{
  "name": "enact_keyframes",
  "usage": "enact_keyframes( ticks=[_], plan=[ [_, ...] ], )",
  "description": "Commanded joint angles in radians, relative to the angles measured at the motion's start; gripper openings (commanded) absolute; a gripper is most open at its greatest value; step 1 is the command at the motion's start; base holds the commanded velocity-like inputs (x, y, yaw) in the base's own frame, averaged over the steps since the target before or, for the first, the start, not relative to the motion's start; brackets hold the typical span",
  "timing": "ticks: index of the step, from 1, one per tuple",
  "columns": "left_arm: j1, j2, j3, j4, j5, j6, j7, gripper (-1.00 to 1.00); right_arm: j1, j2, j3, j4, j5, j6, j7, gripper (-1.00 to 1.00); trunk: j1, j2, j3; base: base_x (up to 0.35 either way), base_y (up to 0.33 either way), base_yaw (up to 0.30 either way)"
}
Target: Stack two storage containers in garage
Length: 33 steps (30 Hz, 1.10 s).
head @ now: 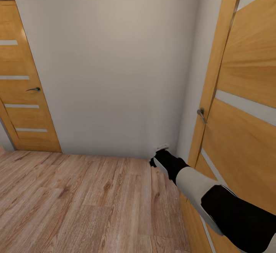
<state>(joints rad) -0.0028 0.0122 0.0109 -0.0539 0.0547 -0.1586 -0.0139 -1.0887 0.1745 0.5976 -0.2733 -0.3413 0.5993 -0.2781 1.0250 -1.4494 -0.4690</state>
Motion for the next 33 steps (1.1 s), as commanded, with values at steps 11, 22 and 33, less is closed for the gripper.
enact_keyframes(
  ticks=[11, 22, 33],
  plan=[
    [0.000, 0.000, 0.001, 0.000, 0.006, -0.003, -0.001, 1.00, 0.000, 0.000, 0.007, 0.093, -0.010, -0.024, 0.003, 1.00, 0.000, -0.001, -0.001, 0.000, 0.000, 0.000],
    [0.000, 0.002, 0.001, 0.000, 0.007, -0.003, 0.000, 1.00, 0.080, 0.000, 0.007, 0.251, 0.001, -0.193, 0.147, 1.00, 0.000, -0.001, -0.001, 0.000, 0.000, 0.000],
    [0.000, 0.002, 0.001, 0.000, 0.007, -0.004, -0.001, 1.00, 0.225, 0.000, 0.008, 0.265, 0.054, -0.295, 0.146, 1.00, 0.000, -0.001, -0.001, 0.000, 0.000, 0.000]
  ],
)
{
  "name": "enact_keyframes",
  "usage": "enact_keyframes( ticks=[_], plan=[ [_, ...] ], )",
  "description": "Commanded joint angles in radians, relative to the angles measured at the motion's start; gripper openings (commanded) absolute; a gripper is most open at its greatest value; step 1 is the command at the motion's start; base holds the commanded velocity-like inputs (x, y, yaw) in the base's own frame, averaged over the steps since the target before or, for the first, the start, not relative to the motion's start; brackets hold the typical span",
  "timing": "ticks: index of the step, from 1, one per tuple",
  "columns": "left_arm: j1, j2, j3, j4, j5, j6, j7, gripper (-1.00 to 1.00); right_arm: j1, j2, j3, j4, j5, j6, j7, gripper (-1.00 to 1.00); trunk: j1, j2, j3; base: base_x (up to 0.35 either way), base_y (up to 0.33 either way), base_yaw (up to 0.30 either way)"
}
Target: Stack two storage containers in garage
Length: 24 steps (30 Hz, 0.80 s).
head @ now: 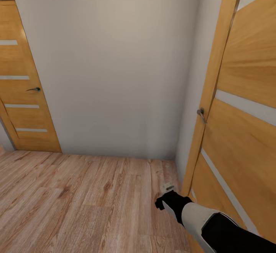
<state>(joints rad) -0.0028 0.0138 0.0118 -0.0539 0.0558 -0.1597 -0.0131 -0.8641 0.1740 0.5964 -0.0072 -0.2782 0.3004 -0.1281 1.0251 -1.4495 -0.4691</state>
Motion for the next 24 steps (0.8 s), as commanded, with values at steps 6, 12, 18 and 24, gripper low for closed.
enact_keyframes(
  ticks=[6, 12, 18, 24],
  plan=[
    [0.000, 0.000, 0.000, 0.000, 0.006, -0.003, -0.002, 1.00, 0.150, 0.000, 0.012, 0.001, -0.002, -0.076, -0.005, 1.00, 0.000, -0.001, -0.001, 0.000, 0.000, 0.000],
    [0.000, 0.000, 0.000, 0.000, 0.006, -0.003, -0.001, 1.00, 0.233, 0.000, 0.013, 0.001, 0.028, -0.133, -0.005, 1.00, 0.000, -0.001, -0.001, 0.000, 0.000, 0.000],
    [0.000, 0.000, -0.001, 0.000, 0.006, -0.003, -0.002, 1.00, 0.324, -0.010, 0.013, 0.004, 0.037, -0.191, -0.005, 1.00, 0.000, -0.001, -0.001, 0.000, 0.000, 0.000],
    [0.000, 0.000, 0.000, 0.000, 0.006, -0.003, -0.002, 1.00, 0.404, -0.032, 0.013, 0.022, 0.039, -0.255, -0.003, 1.00, 0.000, -0.001, -0.001, 0.000, 0.000, 0.000]
  ],
)
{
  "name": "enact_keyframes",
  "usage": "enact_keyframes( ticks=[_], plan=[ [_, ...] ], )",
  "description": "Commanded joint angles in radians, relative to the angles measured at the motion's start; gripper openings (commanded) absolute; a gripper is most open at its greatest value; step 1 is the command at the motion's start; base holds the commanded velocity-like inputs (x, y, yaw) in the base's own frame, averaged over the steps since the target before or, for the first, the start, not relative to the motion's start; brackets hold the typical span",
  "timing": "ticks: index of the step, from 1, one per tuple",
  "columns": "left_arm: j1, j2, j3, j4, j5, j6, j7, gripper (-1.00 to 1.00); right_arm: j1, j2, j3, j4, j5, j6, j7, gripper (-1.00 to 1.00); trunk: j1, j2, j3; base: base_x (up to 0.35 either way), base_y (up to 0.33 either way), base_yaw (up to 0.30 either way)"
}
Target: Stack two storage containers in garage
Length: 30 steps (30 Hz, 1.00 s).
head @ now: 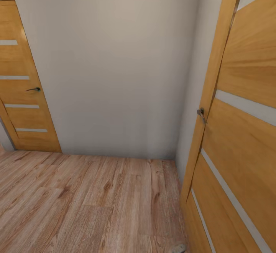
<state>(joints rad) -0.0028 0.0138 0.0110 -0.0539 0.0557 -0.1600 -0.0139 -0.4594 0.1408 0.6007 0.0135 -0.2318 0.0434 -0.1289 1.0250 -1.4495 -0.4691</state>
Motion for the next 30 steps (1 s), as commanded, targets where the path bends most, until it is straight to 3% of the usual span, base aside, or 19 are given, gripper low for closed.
enact_keyframes(
  ticks=[1, 10, 20, 22, 30],
  plan=[
    [0.000, 0.000, 0.001, 0.000, 0.006, -0.002, -0.001, 1.00, 0.004, 0.001, 0.009, 0.002, -0.008, 0.000, -0.002, 1.00, 0.000, -0.001, -0.001, 0.000, 0.000, 0.000],
    [0.000, 0.000, 0.001, 0.001, 0.006, -0.002, -0.001, 1.00, 0.108, -0.007, 0.008, 0.007, -0.009, -0.071, 0.000, 1.00, 0.000, -0.001, -0.001, 0.000, 0.000, 0.000],
    [0.000, 0.000, 0.001, 0.001, 0.006, -0.003, -0.001, 1.00, 0.177, -0.075, 0.008, 0.014, -0.009, -0.143, 0.007, 1.00, 0.000, -0.001, -0.001, 0.000, 0.000, 0.000],
    [0.000, 0.000, 0.001, 0.001, 0.006, -0.003, -0.001, 1.00, 0.205, -0.098, 0.008, 0.014, -0.011, -0.150, 0.008, 1.00, 0.000, -0.001, -0.001, 0.000, 0.000, 0.000],
    [0.000, 0.000, 0.000, 0.001, 0.006, -0.002, -0.002, 1.00, 0.245, -0.126, 0.008, 0.015, -0.016, -0.167, 0.008, 1.00, 0.000, -0.001, -0.001, 0.000, 0.000, 0.000]
  ],
)
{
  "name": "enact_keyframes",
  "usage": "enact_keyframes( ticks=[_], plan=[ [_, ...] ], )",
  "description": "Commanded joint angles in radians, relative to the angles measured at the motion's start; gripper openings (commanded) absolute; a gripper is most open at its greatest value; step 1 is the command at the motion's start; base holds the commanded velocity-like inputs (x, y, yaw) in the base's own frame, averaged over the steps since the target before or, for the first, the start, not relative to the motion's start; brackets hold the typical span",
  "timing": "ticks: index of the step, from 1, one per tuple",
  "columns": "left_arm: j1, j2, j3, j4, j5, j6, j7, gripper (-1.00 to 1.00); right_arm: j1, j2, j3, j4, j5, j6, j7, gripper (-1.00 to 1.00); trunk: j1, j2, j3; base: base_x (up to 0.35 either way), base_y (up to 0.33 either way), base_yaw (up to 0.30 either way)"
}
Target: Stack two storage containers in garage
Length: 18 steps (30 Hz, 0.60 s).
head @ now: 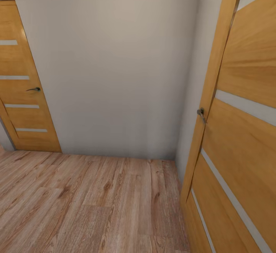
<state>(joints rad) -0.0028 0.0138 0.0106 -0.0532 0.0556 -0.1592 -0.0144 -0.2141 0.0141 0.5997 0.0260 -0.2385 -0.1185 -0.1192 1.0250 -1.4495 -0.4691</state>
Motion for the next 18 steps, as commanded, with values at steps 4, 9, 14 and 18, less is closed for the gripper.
enact_keyframes(
  ticks=[4, 9, 14, 18],
  plan=[
    [0.000, -0.001, 0.000, 0.000, 0.005, -0.003, -0.002, 1.00, 0.016, -0.013, 0.009, 0.003, -0.010, -0.006, -0.001, 1.00, 0.000, -0.001, -0.001, 0.000, 0.000, 0.000],
    [0.000, -0.001, -0.002, 0.000, 0.004, -0.002, -0.002, 1.00, 0.030, -0.017, 0.008, 0.003, -0.011, 0.005, 0.000, 1.00, 0.000, -0.001, -0.001, 0.000, 0.000, 0.000],
    [0.000, -0.001, -0.003, 0.000, 0.001, -0.002, -0.002, 1.00, 0.056, -0.017, 0.008, 0.006, -0.012, 0.006, 0.018, 1.00, 0.000, -0.001, -0.001, 0.000, 0.000, 0.000],
    [0.000, -0.001, -0.003, 0.000, 0.001, -0.002, -0.002, 1.00, 0.061, -0.016, 0.008, 0.006, -0.012, 0.005, 0.065, 1.00, 0.000, -0.001, -0.001, 0.000, 0.000, 0.000]
  ],
)
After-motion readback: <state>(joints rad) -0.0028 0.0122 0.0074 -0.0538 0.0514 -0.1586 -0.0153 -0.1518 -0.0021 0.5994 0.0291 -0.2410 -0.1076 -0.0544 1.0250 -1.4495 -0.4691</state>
